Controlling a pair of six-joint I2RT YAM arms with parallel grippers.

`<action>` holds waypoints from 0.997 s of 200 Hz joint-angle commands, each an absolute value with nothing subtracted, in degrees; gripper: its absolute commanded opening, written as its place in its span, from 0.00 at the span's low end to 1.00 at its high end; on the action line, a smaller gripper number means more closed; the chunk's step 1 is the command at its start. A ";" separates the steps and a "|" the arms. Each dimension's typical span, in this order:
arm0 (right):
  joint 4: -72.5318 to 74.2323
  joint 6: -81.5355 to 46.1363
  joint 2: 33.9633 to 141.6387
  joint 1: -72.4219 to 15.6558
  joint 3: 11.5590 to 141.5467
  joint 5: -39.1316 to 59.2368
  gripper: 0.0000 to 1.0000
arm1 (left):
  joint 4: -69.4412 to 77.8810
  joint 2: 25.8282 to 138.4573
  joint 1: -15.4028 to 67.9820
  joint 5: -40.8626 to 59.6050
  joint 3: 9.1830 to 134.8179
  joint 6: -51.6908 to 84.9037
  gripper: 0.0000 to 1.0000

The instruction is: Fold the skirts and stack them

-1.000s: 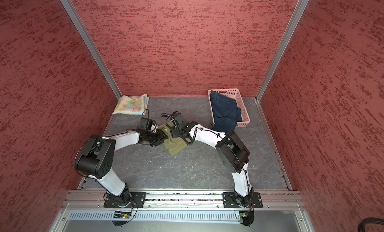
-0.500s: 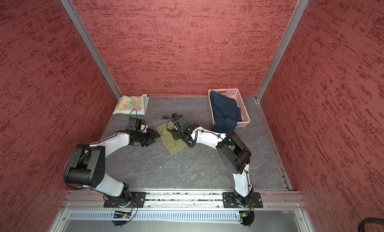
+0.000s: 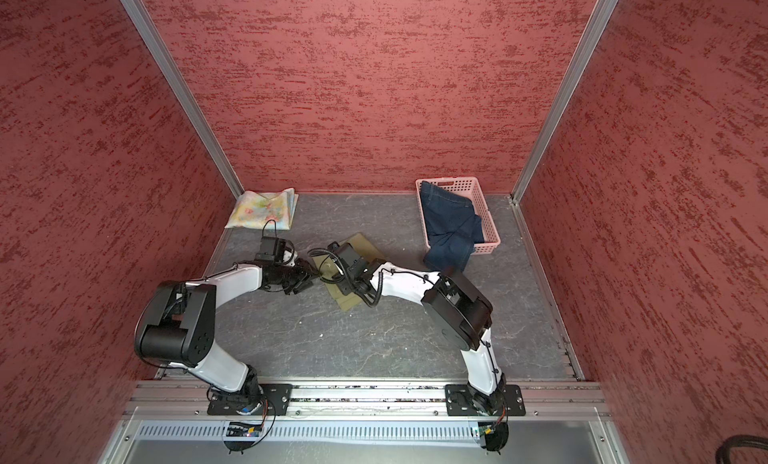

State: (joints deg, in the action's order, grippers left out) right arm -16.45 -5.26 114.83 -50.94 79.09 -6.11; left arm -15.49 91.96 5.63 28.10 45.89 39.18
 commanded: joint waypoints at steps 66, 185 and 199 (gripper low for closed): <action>-21.86 -6.67 120.48 -51.33 84.70 -12.49 0.30 | -14.35 92.15 5.02 28.80 45.09 39.11 0.48; -26.39 -7.75 116.40 -50.30 93.81 -9.82 0.00 | -12.78 93.88 5.33 28.68 44.93 39.29 0.47; -27.10 -8.33 116.04 -50.27 94.37 -8.71 0.00 | -12.33 94.86 5.32 28.99 45.13 39.33 0.46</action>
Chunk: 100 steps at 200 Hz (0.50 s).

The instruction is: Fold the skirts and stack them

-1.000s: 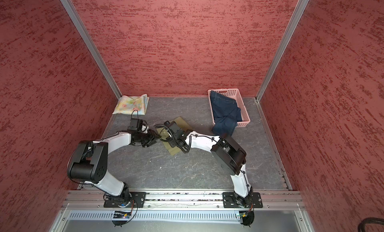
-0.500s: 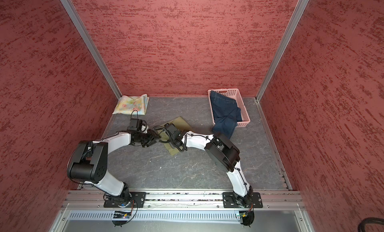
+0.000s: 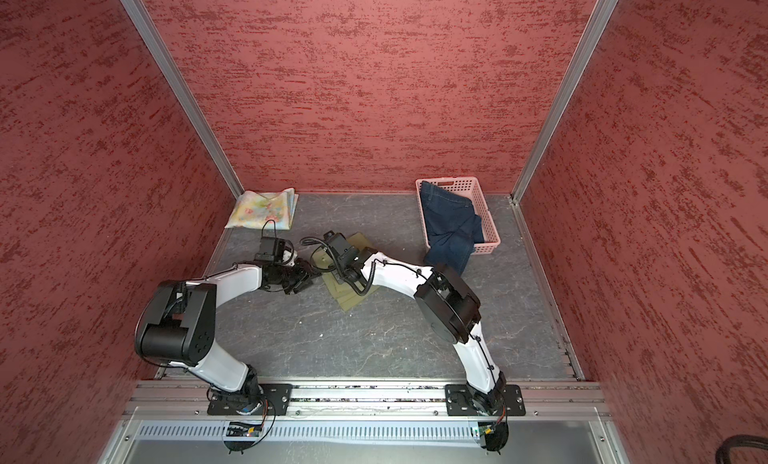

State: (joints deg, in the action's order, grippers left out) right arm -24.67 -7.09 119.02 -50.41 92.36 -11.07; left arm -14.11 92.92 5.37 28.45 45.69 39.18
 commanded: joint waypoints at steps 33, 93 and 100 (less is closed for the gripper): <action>-27.54 -10.30 115.26 -50.27 94.00 -5.95 0.00 | -11.32 96.53 5.56 29.26 45.57 39.56 0.43; -25.20 -15.42 117.06 -50.54 92.56 -0.14 0.00 | -11.00 96.86 5.81 29.17 45.77 39.73 0.42; -24.84 -15.71 117.60 -50.70 92.39 0.15 0.00 | -11.17 96.77 5.80 29.11 45.76 39.73 0.42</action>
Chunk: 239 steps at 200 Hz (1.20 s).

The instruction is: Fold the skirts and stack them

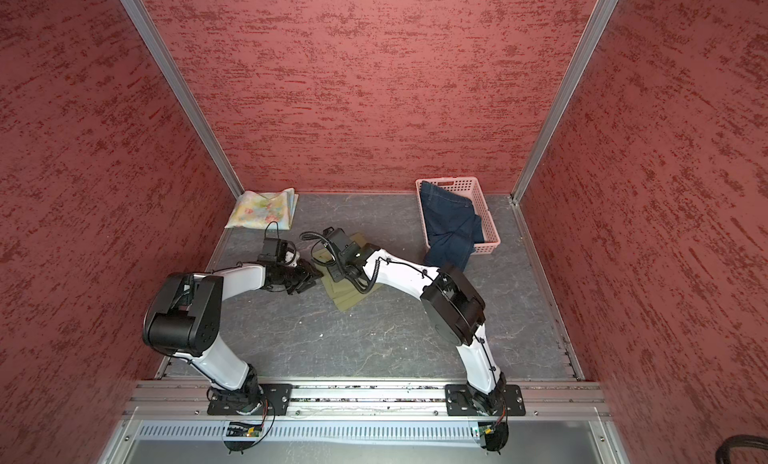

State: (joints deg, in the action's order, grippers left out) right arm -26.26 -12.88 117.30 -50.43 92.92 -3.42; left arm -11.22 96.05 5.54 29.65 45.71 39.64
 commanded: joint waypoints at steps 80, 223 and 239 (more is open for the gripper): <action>-20.88 -19.42 120.90 -50.80 89.66 3.69 0.00 | -10.14 98.24 7.25 28.91 45.70 40.18 0.33; -20.24 -23.52 122.42 -50.97 90.76 7.53 0.00 | -9.56 99.54 8.92 27.86 46.34 40.54 0.03; -19.43 -24.55 123.06 -51.11 90.50 8.20 0.00 | -9.75 99.46 8.90 27.84 46.35 40.53 0.03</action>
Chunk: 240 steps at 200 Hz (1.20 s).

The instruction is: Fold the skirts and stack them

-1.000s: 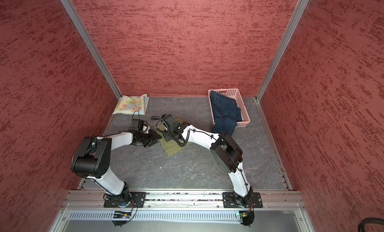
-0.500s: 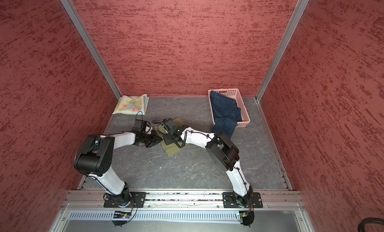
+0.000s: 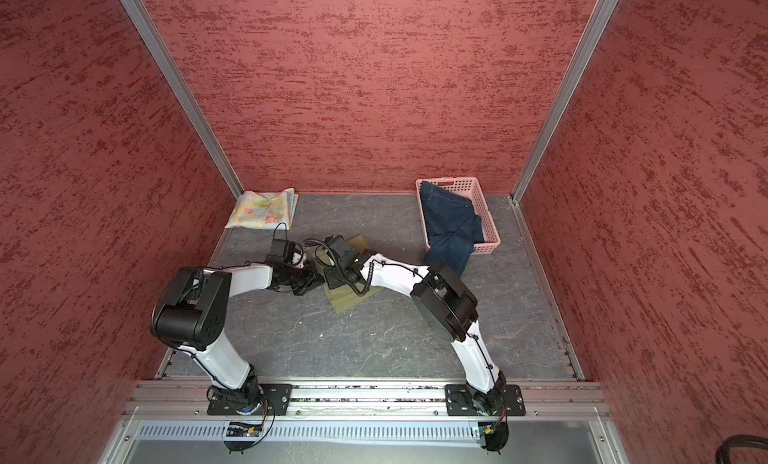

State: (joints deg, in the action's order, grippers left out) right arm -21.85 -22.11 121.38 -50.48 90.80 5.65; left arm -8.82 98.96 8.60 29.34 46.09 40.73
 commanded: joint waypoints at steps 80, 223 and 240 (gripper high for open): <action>-18.82 -25.46 122.25 -50.85 89.51 10.31 0.36 | -11.96 97.37 7.26 27.86 47.24 39.67 0.04; -13.34 -28.01 104.80 -33.28 70.62 7.51 0.65 | -21.63 86.81 9.83 20.68 53.67 33.14 0.55; -11.97 -28.68 104.59 -32.38 68.77 8.57 0.65 | -22.83 87.96 14.26 16.55 55.72 31.70 0.55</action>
